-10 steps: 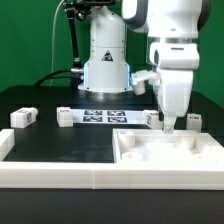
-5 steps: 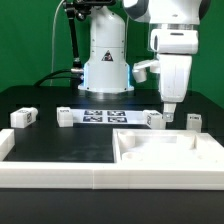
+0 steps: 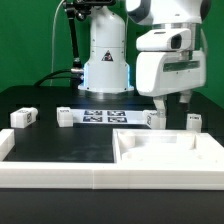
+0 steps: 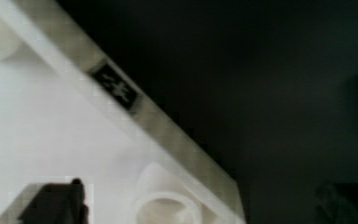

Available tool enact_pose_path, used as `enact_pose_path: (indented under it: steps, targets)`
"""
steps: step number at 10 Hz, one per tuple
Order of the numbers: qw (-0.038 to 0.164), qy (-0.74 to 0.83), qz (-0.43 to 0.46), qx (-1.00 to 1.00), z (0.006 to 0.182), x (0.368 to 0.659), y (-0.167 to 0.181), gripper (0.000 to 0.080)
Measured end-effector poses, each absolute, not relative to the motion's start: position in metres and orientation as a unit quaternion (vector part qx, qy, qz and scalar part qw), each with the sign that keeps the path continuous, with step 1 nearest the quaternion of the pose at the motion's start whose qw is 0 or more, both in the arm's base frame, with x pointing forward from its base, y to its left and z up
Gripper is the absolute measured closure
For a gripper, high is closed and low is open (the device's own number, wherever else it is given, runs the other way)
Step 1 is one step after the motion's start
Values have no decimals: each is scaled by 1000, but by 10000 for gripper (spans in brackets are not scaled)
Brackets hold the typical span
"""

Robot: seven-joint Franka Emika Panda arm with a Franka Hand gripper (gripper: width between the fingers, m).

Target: Assemble one leg

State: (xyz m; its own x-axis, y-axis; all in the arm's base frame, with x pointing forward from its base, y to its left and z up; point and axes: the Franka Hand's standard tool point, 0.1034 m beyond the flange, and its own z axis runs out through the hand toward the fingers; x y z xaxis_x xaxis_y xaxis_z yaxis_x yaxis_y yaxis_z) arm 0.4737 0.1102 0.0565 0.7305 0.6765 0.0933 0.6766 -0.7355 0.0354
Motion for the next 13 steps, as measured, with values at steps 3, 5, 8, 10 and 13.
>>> enact_pose_path:
  steps: [3,5,8,10,13]
  targets:
    - [22,-213,-46,-976,55,470,119,151]
    - [26,-167,-44,-985,55,470,120,151]
    - [41,-27,-49,-998,53,461,137,151]
    - [53,58,-48,-996,50,454,150,151]
    - [63,121,-45,-990,48,451,159,151]
